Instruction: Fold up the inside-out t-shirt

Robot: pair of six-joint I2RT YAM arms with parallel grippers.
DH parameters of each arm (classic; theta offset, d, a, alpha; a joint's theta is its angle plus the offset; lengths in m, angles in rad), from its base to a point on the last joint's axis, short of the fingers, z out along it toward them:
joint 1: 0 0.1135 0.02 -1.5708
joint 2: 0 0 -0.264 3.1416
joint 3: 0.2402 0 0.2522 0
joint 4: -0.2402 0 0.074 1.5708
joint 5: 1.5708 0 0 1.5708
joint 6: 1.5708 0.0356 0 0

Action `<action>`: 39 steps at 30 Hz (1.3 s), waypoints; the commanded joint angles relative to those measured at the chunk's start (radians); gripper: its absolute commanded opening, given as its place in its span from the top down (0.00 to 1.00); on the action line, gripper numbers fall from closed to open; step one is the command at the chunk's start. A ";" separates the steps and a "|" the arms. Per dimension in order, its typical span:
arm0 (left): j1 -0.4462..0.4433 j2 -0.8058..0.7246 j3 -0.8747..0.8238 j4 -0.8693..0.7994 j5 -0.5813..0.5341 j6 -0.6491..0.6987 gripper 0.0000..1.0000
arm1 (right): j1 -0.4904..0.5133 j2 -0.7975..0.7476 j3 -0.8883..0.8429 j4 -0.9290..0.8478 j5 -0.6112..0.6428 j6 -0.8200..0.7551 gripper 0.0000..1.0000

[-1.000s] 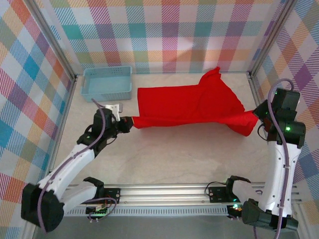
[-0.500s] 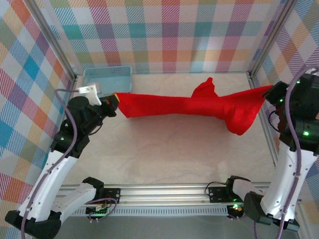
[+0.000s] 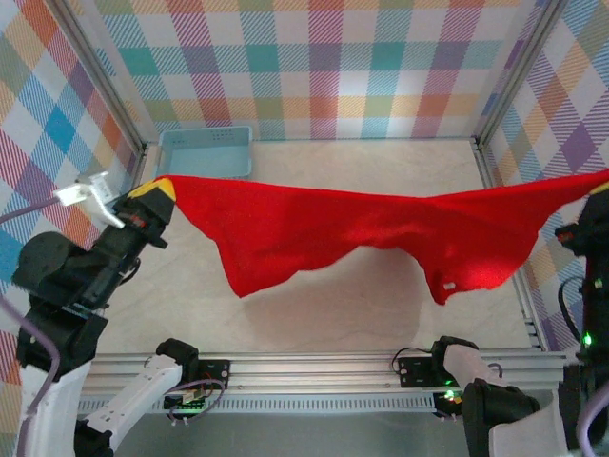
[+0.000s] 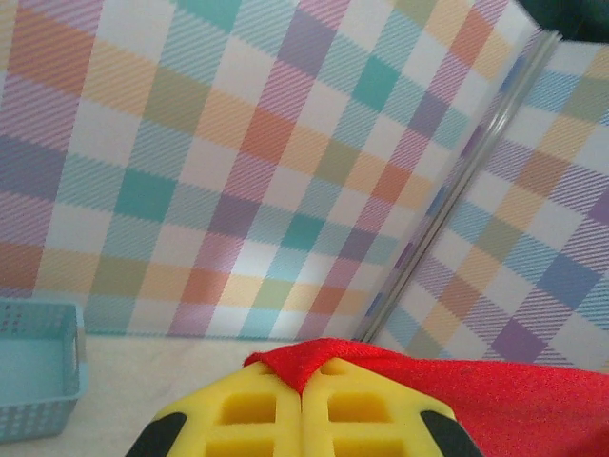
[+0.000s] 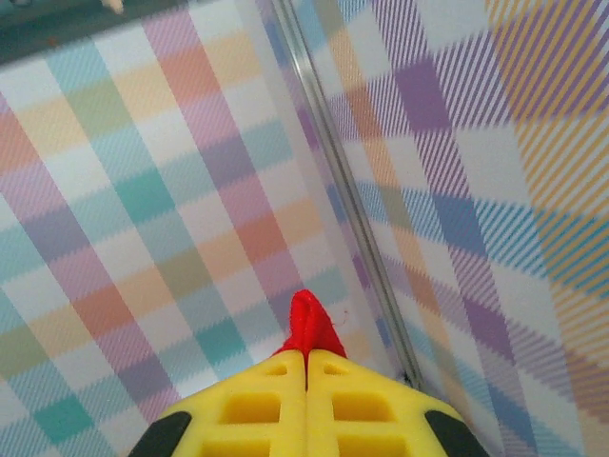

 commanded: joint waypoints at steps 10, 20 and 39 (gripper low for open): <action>-0.006 0.305 0.079 -0.048 -0.107 0.043 1.00 | 0.007 0.238 -0.093 0.115 -0.083 -0.066 1.00; 0.025 0.774 0.316 0.002 -0.179 0.019 1.00 | 0.007 0.488 -0.066 0.222 -0.097 -0.020 1.00; 0.123 0.958 0.740 0.133 0.027 0.142 1.00 | 0.006 0.541 0.103 0.525 -0.208 -0.049 1.00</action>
